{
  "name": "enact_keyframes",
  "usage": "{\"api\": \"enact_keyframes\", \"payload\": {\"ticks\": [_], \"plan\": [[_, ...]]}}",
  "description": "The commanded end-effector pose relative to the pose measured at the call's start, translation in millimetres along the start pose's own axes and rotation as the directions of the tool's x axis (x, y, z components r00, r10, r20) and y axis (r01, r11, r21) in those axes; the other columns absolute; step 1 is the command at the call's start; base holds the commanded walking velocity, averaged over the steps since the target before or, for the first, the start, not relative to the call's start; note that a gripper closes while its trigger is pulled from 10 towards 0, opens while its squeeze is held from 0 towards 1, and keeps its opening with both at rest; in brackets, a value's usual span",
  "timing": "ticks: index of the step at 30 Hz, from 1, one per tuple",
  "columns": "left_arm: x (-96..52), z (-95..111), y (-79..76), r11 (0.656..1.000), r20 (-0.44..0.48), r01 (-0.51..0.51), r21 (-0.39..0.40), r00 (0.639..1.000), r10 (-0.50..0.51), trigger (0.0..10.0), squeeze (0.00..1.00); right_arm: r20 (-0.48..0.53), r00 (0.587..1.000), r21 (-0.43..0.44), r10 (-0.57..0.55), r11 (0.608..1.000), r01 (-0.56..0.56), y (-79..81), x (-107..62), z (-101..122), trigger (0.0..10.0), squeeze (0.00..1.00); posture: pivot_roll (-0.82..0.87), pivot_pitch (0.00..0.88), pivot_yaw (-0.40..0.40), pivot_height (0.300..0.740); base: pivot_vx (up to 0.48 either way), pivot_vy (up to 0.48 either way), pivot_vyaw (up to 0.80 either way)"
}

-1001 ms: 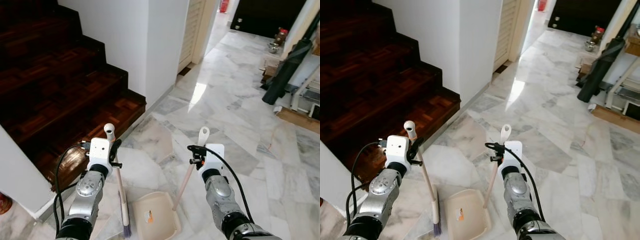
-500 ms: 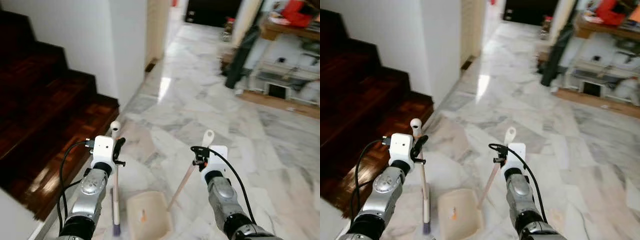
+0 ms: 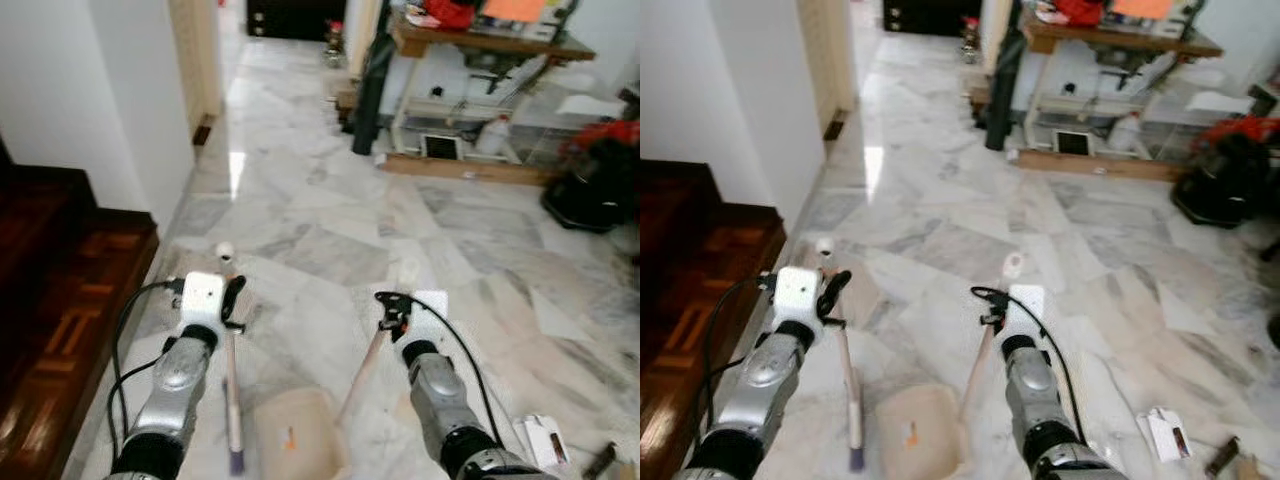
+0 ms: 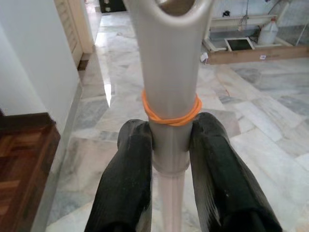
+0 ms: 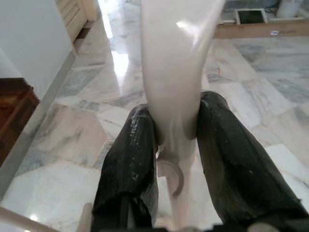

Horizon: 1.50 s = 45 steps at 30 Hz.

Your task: Sweep floor

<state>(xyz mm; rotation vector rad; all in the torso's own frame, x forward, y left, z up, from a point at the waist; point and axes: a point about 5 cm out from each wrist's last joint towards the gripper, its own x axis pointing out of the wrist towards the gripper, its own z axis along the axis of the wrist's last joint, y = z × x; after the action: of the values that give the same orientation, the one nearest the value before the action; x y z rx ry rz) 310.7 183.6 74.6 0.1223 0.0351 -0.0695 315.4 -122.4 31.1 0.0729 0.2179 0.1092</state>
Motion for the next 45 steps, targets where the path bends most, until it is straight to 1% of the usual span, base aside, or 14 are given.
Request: {"api": "enact_keyframes", "payload": {"ticks": [1,13,17,20,24,30,32,35,37,42,45], "plan": [[5.2,9.1,-9.0,1.000,0.036,0.029,0.006,0.999,-0.029,10.0,0.00,0.046,0.999,0.001,-0.026,1.000,0.026,-8.5,3.2,11.0,10.0,0.00,0.05,0.000,-0.048,0.740,0.000,0.000,-0.78],[5.2,9.4,-8.9,1.000,0.037,0.029,0.003,0.999,-0.029,10.0,0.00,0.047,0.999,0.002,-0.027,1.000,0.027,-8.5,3.0,10.9,10.0,0.00,0.05,0.000,-0.048,0.740,0.000,0.051,-0.78],[5.1,9.6,-8.8,1.000,0.039,0.028,0.002,0.999,-0.028,10.0,0.00,0.047,0.999,0.003,-0.027,1.000,0.027,-8.4,3.0,10.8,10.0,0.00,0.05,0.000,-0.048,0.740,0.000,0.450,-0.77],[5.2,10.0,-8.9,1.000,0.042,0.029,0.007,0.999,-0.029,10.0,0.00,0.047,0.999,0.003,-0.027,1.000,0.027,-8.4,3.0,10.9,10.0,0.00,0.05,0.000,-0.048,0.740,0.000,0.000,-0.77],[5.2,9.3,-9.2,1.000,0.037,0.029,-0.002,0.999,-0.029,10.0,0.00,0.048,0.998,0.003,-0.028,1.000,0.028,-8.4,2.9,10.9,10.0,0.00,0.05,0.000,-0.048,0.740,0.000,0.480,-0.77],[5.2,10.3,-9.3,1.000,0.046,0.027,0.004,0.999,-0.028,10.0,0.00,0.049,0.998,0.002,-0.027,1.000,0.027,-8.5,3.0,11.0,10.0,0.00,0.05,0.000,-0.049,0.740,0.000,0.000,-0.77],[5.2,9.0,-9.7,1.000,0.034,0.027,-0.005,0.999,-0.027,10.0,0.00,0.049,0.998,0.002,-0.025,1.000,0.025,-8.3,2.9,11.0,10.0,0.00,0.05,0.000,-0.049,0.740,0.000,0.480,-0.77],[5.1,9.8,-9.7,1.000,0.043,0.027,-0.005,0.999,-0.027,10.0,0.00,0.048,0.999,0.002,-0.024,1.000,0.024,-8.1,3.0,10.9,10.0,0.00,0.05,0.000,-0.049,0.740,0.000,0.480,-0.77],[5.3,10.1,-9.7,1.000,0.044,0.028,-0.002,0.999,-0.028,10.0,0.00,0.048,0.999,0.001,-0.023,1.000,0.023,-7.9,3.1,11.0,10.0,0.00,0.05,0.000,-0.050,0.740,0.000,0.000,-0.77],[5.2,9.5,-10.2,0.999,0.041,0.032,-0.001,0.999,-0.032,10.0,0.00,0.049,0.999,-0.001,-0.023,1.000,0.023,-7.2,3.0,10.9,10.0,0.00,0.05,0.000,-0.049,0.740,0.000,0.480,-0.77],[5.2,10.4,-10.7,0.999,0.049,0.033,0.002,0.998,-0.033,10.0,0.00,0.049,0.999,0.001,-0.022,1.000,0.022,-7.2,2.8,10.7,10.0,0.00,0.05,0.000,-0.049,0.740,0.000,0.000,-0.77]]}}
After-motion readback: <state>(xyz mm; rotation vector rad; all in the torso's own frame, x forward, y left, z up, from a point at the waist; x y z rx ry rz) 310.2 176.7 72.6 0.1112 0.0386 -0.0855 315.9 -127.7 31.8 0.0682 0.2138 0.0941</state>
